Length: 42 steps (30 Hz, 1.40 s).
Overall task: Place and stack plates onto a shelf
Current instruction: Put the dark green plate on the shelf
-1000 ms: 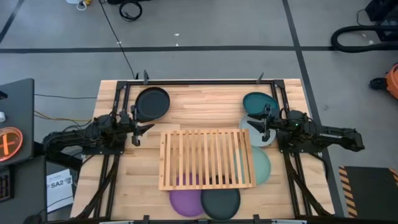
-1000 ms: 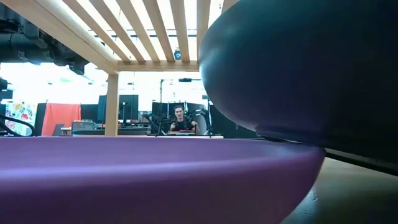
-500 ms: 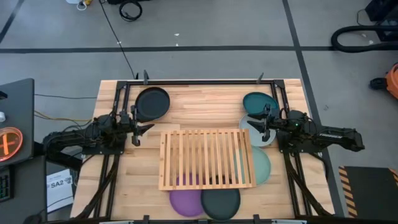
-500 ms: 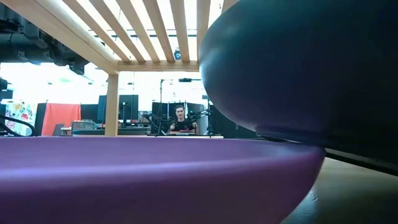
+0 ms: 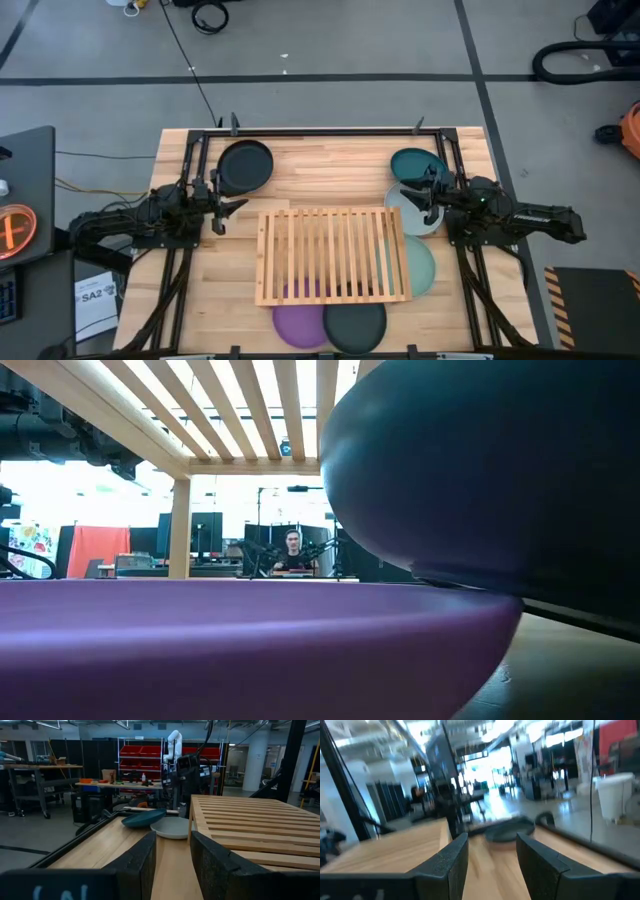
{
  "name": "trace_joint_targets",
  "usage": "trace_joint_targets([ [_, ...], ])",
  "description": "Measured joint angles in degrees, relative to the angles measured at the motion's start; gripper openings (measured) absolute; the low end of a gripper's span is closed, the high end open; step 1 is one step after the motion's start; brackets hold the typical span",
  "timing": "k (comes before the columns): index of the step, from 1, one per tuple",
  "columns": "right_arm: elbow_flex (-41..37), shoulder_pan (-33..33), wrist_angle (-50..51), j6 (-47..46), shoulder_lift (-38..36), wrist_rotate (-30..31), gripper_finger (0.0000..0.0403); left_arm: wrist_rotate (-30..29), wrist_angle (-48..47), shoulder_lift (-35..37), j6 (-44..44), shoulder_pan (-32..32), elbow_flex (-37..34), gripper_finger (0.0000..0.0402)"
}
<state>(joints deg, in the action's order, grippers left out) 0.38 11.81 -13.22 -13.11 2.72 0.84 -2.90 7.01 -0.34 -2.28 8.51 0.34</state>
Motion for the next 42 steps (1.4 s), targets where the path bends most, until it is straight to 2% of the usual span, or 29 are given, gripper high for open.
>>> trace_joint_targets([
  [6,0.07,0.02,-9.93,-2.90,-0.02,5.68,0.0171,0.00,0.00,0.00,-0.01,0.00,0.01,0.0125],
  [12,3.93,0.02,-9.89,-1.33,0.65,7.10,0.0171,0.02,0.02,0.00,-0.01,0.00,-0.01,0.0125],
  [17,9.89,0.00,-8.11,1.38,4.85,8.40,0.0171,0.02,0.00,0.00,-0.01,0.00,0.00,0.0125],
  [20,15.43,0.02,-0.38,2.34,8.52,11.62,0.0171,0.02,0.00,-0.02,-0.01,0.00,-0.01,0.0125],
  [27,31.34,0.07,28.03,2.61,19.01,19.31,0.0171,0.01,0.00,-0.01,-0.01,0.00,0.00,0.0125],
  [31,39.21,0.21,39.85,2.58,24.71,20.45,0.0171,0.00,0.00,-0.01,0.00,0.00,-0.01,0.0125],
  [38,48.99,3.80,53.97,0.68,32.17,21.98,0.0171,0.00,0.00,-0.02,-0.01,0.00,0.02,0.0125],
  [42,51.72,7.34,60.92,-0.81,35.24,17.84,0.0171,0.00,0.00,-0.02,-0.01,0.00,0.00,0.0125],
])
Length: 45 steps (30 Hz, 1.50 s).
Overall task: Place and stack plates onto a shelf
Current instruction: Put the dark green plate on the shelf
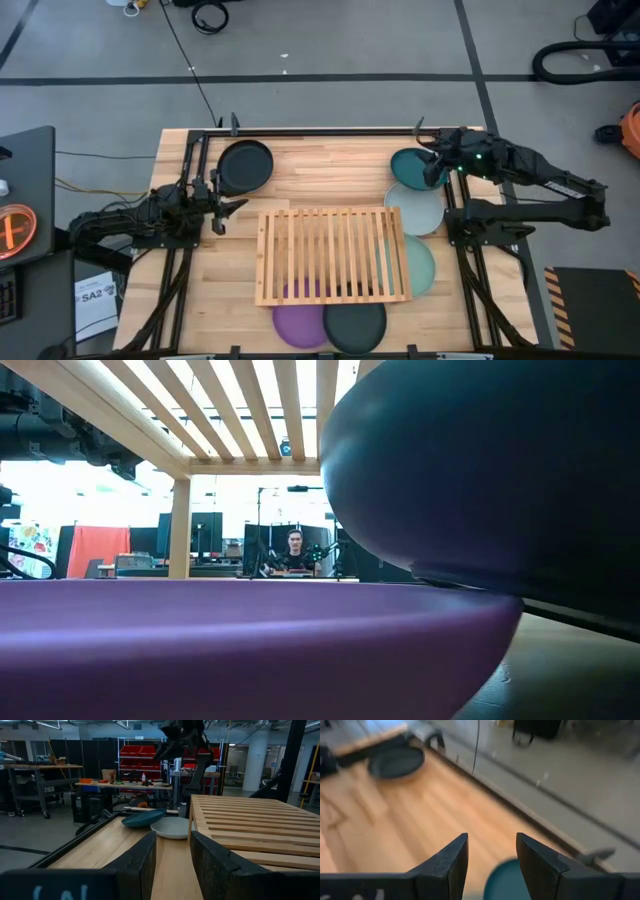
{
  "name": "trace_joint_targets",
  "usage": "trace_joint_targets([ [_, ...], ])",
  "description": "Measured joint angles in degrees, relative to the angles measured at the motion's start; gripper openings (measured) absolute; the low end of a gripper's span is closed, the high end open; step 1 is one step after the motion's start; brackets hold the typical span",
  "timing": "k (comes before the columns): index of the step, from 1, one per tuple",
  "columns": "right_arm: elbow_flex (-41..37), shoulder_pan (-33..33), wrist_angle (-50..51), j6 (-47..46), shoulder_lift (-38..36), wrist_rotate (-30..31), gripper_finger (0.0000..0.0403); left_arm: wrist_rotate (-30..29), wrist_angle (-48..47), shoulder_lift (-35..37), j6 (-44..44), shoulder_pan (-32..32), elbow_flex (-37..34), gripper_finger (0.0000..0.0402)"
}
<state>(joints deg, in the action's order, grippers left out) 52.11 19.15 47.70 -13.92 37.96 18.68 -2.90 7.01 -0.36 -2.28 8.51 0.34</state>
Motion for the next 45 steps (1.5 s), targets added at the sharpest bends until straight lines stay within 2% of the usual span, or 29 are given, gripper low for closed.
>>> trace_joint_targets([
  [5,0.28,4.93,9.11,-0.91,3.13,-9.71,0.0171,0.00,0.00,0.00,0.00,0.00,0.01,0.0125],
  [10,0.28,8.42,16.54,2.07,6.34,-12.60,0.0171,0.00,0.00,0.00,0.00,0.00,-0.01,0.0125],
  [20,-0.32,9.60,17.40,12.25,12.21,-14.67,0.0171,0.00,0.00,0.00,-0.02,0.00,0.02,0.0125],
  [33,-7.40,9.52,17.21,17.07,18.28,-15.22,0.0171,0.02,0.00,0.00,-0.04,0.00,0.00,0.0125],
  [39,-9.01,9.52,13.89,18.39,20.86,-11.12,0.0171,0.00,0.00,0.00,-0.04,0.00,-0.01,0.0125],
  [45,-8.95,9.51,12.84,20.10,23.97,-10.80,0.0171,0.00,0.00,0.00,-0.04,0.00,-0.01,0.0125],
])
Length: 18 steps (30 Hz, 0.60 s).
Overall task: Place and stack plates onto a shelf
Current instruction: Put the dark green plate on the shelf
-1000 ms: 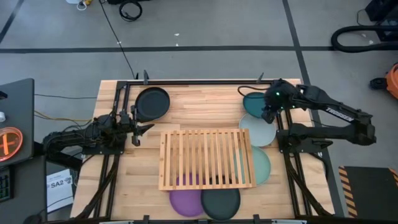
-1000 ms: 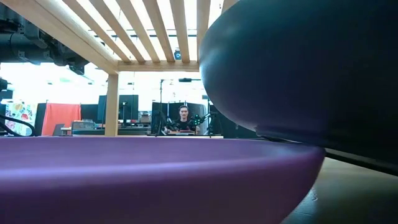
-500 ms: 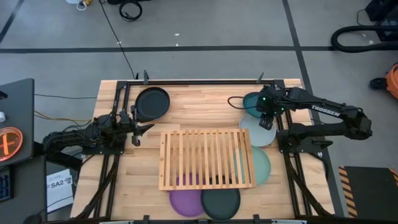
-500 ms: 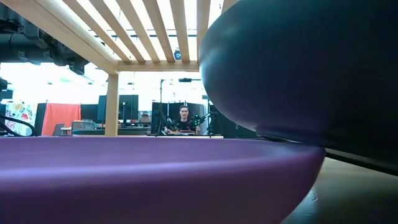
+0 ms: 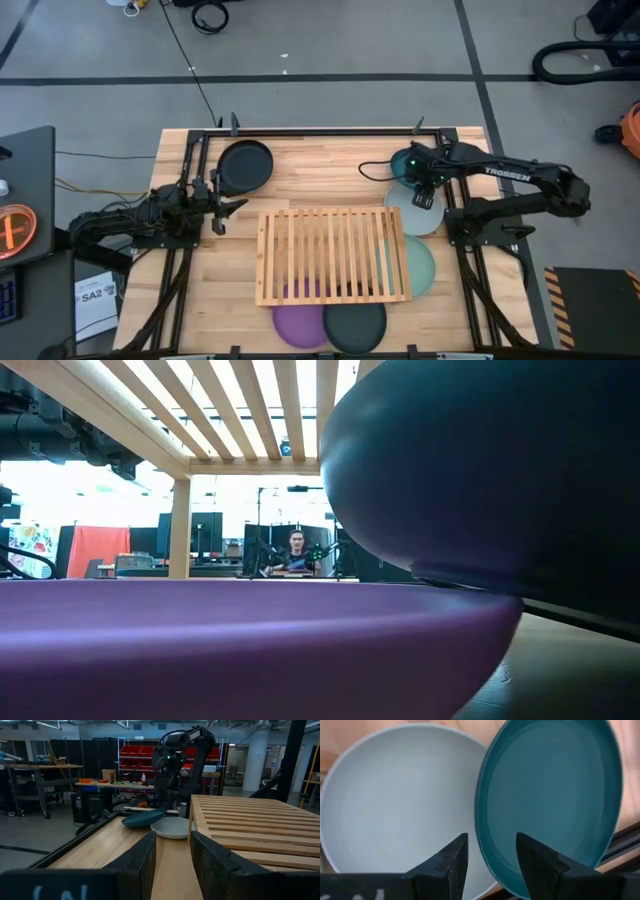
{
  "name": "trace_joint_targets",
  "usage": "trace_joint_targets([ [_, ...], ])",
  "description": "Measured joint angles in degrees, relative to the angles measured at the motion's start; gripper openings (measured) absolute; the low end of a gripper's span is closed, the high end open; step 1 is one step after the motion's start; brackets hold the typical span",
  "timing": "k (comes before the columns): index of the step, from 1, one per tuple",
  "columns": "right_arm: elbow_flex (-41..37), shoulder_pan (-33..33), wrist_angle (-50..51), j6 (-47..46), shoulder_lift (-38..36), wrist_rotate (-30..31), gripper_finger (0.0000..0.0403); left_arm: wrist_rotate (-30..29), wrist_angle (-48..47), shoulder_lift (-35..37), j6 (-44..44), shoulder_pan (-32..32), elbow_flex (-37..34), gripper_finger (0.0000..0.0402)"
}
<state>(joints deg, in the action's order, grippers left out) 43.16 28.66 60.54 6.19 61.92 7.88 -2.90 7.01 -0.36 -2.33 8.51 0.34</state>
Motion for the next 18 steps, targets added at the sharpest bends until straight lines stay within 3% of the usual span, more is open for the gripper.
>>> trace_joint_targets([
  [18,0.00,0.00,-0.77,0.47,8.41,1.07,0.0170,0.00,0.00,0.00,0.00,0.00,0.00,0.0125],
])
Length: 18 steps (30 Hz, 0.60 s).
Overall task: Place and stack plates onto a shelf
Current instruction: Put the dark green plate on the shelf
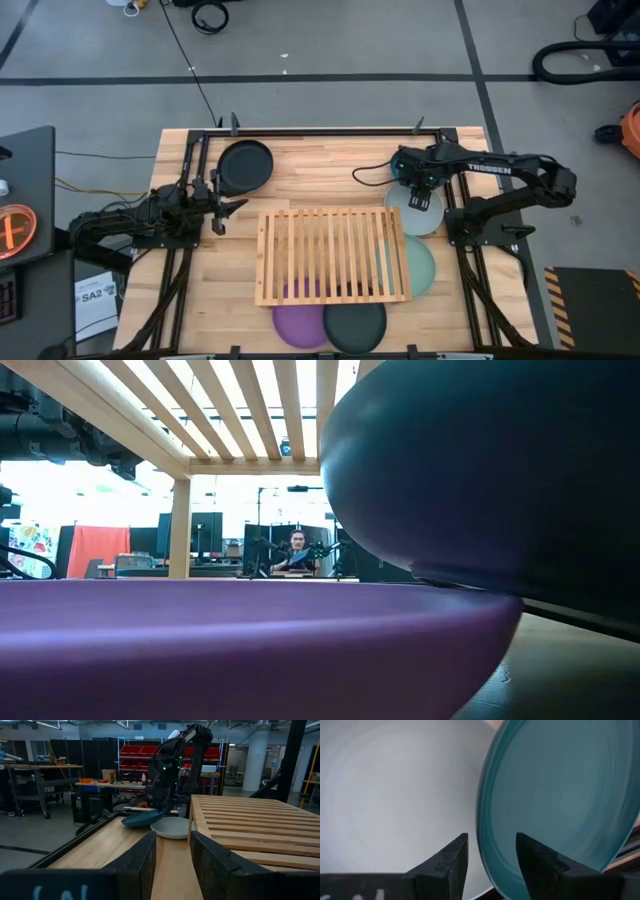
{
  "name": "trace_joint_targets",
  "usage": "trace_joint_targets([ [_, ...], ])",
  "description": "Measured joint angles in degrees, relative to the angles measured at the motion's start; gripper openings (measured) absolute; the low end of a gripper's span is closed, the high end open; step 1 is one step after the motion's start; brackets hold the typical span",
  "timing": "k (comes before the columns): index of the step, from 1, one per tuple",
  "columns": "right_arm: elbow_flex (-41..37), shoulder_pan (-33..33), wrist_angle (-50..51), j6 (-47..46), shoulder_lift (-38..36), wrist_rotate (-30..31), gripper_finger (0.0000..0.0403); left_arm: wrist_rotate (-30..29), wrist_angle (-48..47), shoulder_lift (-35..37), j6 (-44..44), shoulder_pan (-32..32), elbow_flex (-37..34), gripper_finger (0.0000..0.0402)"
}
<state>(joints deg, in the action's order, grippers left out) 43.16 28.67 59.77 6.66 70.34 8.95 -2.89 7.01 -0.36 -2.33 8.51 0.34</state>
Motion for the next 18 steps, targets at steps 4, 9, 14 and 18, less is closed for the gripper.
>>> trace_joint_targets([
  [4,0.00,0.00,-0.17,-0.02,0.93,0.00,0.0151,0.01,0.00,0.00,0.00,0.00,0.00,0.0125],
  [9,0.00,0.00,-0.15,-0.01,1.78,-0.02,0.0106,0.02,0.00,0.00,0.00,0.00,0.02,0.0125],
  [14,0.00,0.00,-0.15,-0.35,1.67,-0.02,0.0057,0.00,0.02,0.00,-0.01,0.00,0.01,0.0125],
  [18,0.00,-0.01,-0.13,-0.55,1.67,-0.06,0.0020,0.02,0.00,0.00,-0.01,0.00,0.00,0.0125],
])
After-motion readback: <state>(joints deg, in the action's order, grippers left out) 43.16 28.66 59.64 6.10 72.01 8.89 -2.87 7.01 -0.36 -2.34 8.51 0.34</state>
